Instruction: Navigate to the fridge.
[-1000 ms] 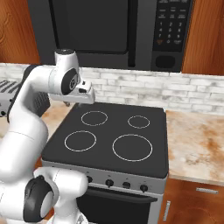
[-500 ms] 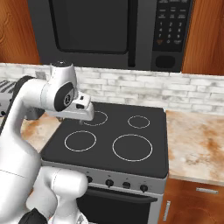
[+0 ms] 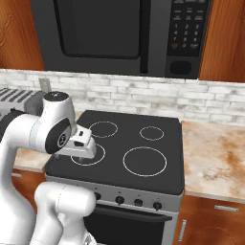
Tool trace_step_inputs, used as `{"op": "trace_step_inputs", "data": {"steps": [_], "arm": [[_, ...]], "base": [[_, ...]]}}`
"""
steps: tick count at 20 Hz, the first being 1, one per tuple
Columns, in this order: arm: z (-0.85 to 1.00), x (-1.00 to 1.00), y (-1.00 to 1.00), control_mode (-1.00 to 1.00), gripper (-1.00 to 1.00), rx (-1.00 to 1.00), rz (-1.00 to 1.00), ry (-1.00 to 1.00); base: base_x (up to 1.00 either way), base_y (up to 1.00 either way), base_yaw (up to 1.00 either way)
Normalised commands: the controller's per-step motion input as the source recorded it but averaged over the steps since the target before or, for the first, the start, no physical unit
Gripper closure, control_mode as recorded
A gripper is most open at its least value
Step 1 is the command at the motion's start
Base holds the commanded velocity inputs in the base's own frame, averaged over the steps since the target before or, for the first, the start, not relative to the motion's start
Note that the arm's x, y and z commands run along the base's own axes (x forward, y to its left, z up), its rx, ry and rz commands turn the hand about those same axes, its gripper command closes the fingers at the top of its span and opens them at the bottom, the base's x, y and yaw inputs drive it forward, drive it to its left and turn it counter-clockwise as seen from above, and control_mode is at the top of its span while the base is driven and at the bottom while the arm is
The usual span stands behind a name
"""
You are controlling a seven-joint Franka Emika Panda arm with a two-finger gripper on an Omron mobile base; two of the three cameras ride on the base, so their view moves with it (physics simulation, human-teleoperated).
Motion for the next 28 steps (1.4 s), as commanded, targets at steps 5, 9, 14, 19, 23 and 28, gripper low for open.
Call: {"op": "trace_step_inputs", "data": {"steps": [5,9,14,19,23,28], "arm": [[-0.29,-0.29,0.0,1.0,-1.0,-0.01,0.0,0.03],[0.0,0.0,0.0,1.0,-1.0,0.0,0.0,0.0],[0.0,0.0,0.0,1.0,-1.0,0.0,0.0,0.0],[0.0,0.0,0.0,1.0,-1.0,0.0,0.0,0.0],[0.0,0.0,0.0,1.0,-1.0,0.0,0.0,0.0],[0.0,0.0,0.0,1.0,-1.0,0.0,0.0,0.0]], "base": [[-0.22,0.0,0.01],[-0.64,-0.1,0.01],[-0.49,-0.6,-0.03],[-0.29,-0.79,-0.18],[-0.18,-0.76,-0.3],[-0.15,-0.66,-0.42]]}}
